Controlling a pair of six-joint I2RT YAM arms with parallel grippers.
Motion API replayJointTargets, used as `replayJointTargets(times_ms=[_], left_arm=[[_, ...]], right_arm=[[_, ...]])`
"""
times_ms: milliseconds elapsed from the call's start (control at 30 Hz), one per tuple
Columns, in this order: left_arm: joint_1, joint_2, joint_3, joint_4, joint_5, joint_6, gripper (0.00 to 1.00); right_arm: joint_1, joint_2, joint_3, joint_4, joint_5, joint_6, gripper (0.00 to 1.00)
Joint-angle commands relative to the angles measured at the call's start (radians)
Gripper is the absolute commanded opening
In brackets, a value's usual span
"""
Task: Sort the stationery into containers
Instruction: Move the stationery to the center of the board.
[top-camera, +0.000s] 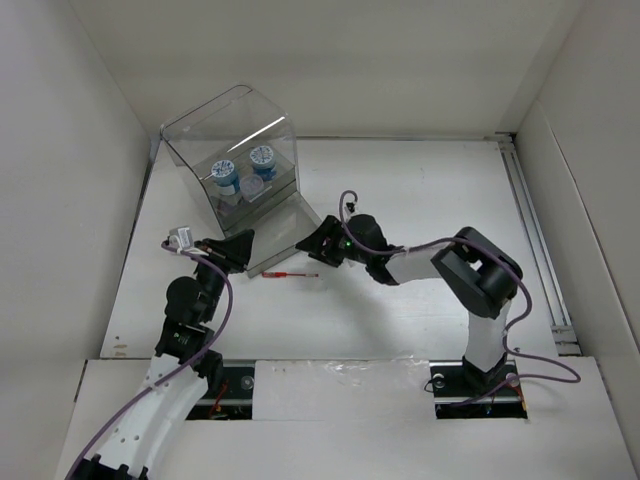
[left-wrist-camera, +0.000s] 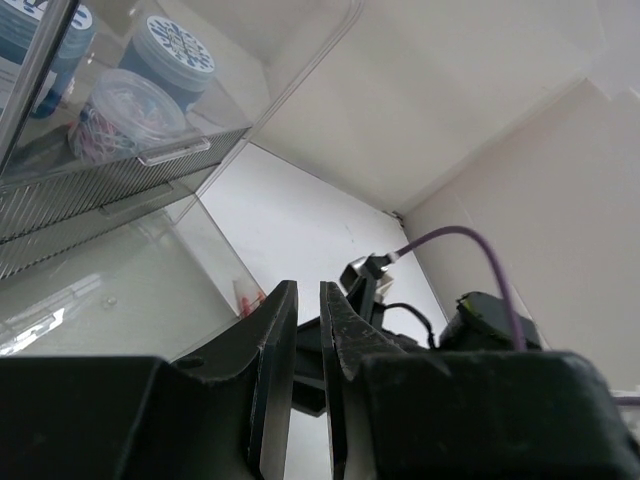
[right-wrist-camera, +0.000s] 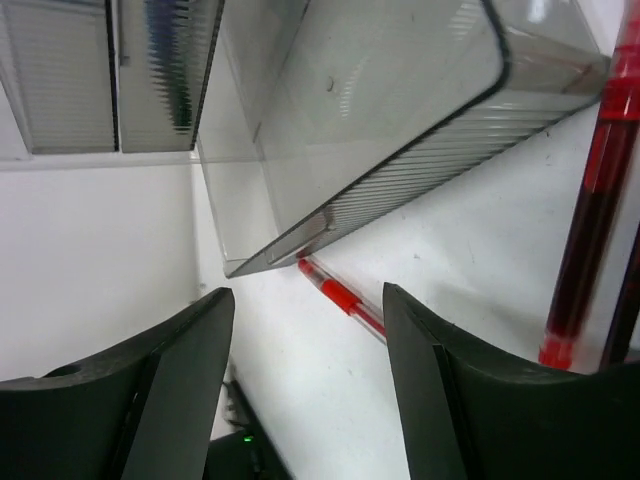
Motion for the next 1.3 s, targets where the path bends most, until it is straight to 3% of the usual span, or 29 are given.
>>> replayJointTargets(times_ms=[0, 233, 400, 667, 767, 1100, 1267], left_arm=[[-0.005, 0.009, -0.007, 0.069, 0.013, 0.001, 0.12], [-0.005, 0.006, -0.007, 0.069, 0.013, 0.001, 0.12], [-0.005, -0.005, -0.007, 0.058, 0.004, 0.001, 0.12], [-0.005, 0.004, -0.007, 0.058, 0.013, 0.001, 0.12], [-0.005, -0.007, -0.007, 0.058, 0.013, 0.001, 0.12], [-0.005, -0.007, -0.007, 0.049, 0.004, 0.001, 0.12], [-0.005, -0.016, -0.007, 0.049, -0.005, 0.001, 0.12]], right_arm=[[0.043, -0.085, 0.043, -0.186, 0.076, -0.155, 0.67], [0.095, -0.066, 0.207, -0.485, 0.217, -0.338, 0.59], [0.132, -0.029, 0.251, -0.553, 0.261, -0.409, 0.59], [0.172, 0.039, 0.322, -0.662, 0.323, -0.455, 0.72], [0.181, 0.05, 0.331, -0.701, 0.335, -0.455, 0.72], [0.271, 0.008, 0.235, -0.77, 0.427, -0.422, 0.5], [0.333, 0.008, 0.235, -0.829, 0.522, -0.413, 0.49]])
